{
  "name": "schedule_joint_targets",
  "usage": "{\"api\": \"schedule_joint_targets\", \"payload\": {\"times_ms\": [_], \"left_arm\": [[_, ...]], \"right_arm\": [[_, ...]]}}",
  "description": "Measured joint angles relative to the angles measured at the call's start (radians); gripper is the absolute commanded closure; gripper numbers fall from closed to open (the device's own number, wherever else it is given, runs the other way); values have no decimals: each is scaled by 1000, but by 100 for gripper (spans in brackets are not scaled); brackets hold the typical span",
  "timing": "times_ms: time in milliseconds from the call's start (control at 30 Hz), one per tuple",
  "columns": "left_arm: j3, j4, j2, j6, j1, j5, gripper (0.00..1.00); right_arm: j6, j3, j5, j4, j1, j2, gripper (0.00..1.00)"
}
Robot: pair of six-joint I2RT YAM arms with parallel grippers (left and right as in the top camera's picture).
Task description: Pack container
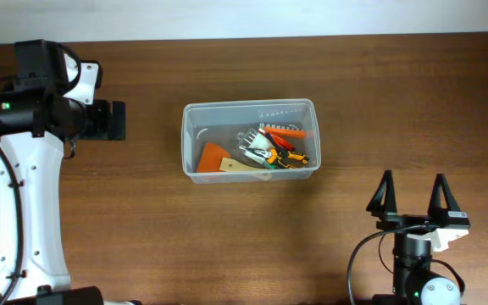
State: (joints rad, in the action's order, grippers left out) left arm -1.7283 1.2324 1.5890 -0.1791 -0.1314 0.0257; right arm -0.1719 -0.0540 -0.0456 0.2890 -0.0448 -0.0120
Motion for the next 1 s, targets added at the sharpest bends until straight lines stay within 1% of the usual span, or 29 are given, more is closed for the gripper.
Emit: {"api": "schedule_joint_targets", "payload": {"times_ms": [133, 333, 533, 800, 1000], "left_arm": [[0, 0, 0, 0, 0, 0, 1], [0, 0, 0, 0, 0, 0, 1], [0, 0, 0, 0, 0, 0, 1], [0, 0, 0, 0, 0, 0, 1], [0, 0, 0, 0, 0, 0, 1]], "right_arm": [[0, 37, -3, 61, 0, 0, 1], [1, 40, -3, 56, 0, 0, 1], [0, 44, -3, -160, 0, 0, 1], [0, 44, -3, -350, 0, 0, 1], [0, 44, -3, -357, 0, 0, 1]]}}
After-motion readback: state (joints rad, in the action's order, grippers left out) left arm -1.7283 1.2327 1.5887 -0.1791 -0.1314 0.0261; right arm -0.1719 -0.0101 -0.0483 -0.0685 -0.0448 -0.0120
